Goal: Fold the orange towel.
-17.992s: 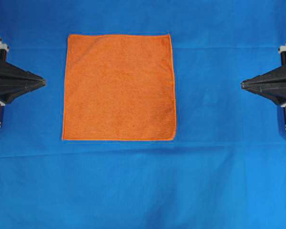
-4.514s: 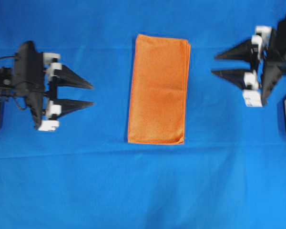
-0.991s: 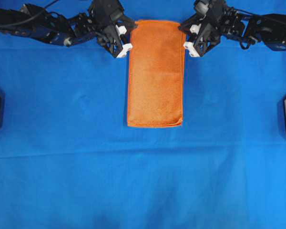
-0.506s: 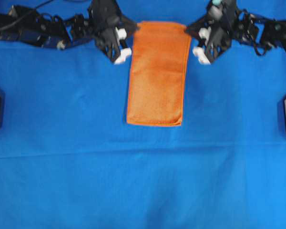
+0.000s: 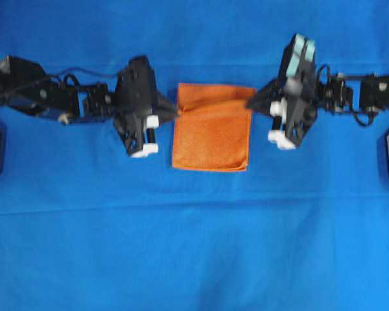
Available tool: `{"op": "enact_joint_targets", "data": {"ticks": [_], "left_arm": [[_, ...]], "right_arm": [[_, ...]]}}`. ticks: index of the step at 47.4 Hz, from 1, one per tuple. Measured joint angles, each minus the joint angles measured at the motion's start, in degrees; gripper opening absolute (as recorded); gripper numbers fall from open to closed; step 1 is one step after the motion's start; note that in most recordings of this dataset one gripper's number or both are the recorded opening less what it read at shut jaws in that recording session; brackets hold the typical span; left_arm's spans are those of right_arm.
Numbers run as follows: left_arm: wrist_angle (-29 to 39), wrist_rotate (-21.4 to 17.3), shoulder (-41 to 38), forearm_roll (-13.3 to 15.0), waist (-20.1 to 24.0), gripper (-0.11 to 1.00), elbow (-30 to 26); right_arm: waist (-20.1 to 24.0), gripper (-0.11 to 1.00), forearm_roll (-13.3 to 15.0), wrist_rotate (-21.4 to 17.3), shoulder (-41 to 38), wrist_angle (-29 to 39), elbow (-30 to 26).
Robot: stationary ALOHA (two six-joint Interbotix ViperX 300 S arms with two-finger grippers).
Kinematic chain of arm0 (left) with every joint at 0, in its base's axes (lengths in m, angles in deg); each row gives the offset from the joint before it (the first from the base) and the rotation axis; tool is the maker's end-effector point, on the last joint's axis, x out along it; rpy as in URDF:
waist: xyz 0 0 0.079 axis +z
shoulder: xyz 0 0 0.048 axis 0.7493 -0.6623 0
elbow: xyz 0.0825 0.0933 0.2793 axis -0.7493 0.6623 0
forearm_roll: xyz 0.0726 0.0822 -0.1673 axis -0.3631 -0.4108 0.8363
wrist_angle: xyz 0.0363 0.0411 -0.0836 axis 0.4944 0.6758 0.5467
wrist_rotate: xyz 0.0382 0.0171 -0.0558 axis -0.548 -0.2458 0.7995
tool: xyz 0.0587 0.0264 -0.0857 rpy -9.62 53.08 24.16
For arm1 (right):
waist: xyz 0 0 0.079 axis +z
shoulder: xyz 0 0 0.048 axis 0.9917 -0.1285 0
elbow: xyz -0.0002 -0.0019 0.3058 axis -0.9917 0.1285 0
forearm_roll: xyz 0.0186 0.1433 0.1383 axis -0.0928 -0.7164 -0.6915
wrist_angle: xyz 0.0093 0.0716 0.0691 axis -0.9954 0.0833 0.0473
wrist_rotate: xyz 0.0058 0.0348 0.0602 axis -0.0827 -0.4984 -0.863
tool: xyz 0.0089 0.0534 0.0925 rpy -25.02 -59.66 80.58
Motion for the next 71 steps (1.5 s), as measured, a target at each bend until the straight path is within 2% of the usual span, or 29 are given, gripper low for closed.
{"op": "enact_joint_targets", "data": {"ticks": [17, 37, 43, 50, 52, 57, 62, 64, 71], "left_arm": [[-0.4, 1.5, -2.8, 0.0, -5.4, 0.01, 0.3], [-4.6, 1.9, -6.2, 0.2, -5.9, 0.02, 0.4], [-4.6, 1.9, -6.2, 0.2, -6.0, 0.11, 0.4], [-3.8, 1.8, -5.4, 0.3, -6.4, 0.33, 0.4], [-3.3, 1.8, -4.7, 0.2, -6.5, 0.38, 0.4], [-1.8, 1.8, -2.8, 0.2, -6.9, 0.49, 0.5], [0.4, 1.8, -0.4, 0.2, -8.1, 0.53, 0.9], [1.2, 1.8, 0.4, 0.3, -8.8, 0.53, 1.1], [4.5, 1.8, 2.5, 0.3, -12.0, 0.52, 1.9]], "right_arm": [[6.2, 0.03, -4.8, 0.0, -6.4, -2.2, 0.1], [6.9, 0.03, -7.3, 0.0, -10.4, -5.5, 0.1], [7.7, 0.03, -7.4, 0.0, -10.4, -5.5, 0.1], [8.7, 0.04, -7.7, 0.0, -10.4, -5.5, 0.0], [8.9, 0.1, -7.9, 0.0, -10.2, -5.4, 0.0], [9.8, 0.35, -8.0, 0.0, -8.8, -4.4, 0.0], [11.1, 0.54, -8.0, 0.0, -6.7, -3.1, 0.1], [12.0, 0.56, -8.0, 0.0, -5.5, -2.4, 0.2], [14.9, 0.52, -8.0, 0.0, -2.5, -0.8, 0.9]]}}
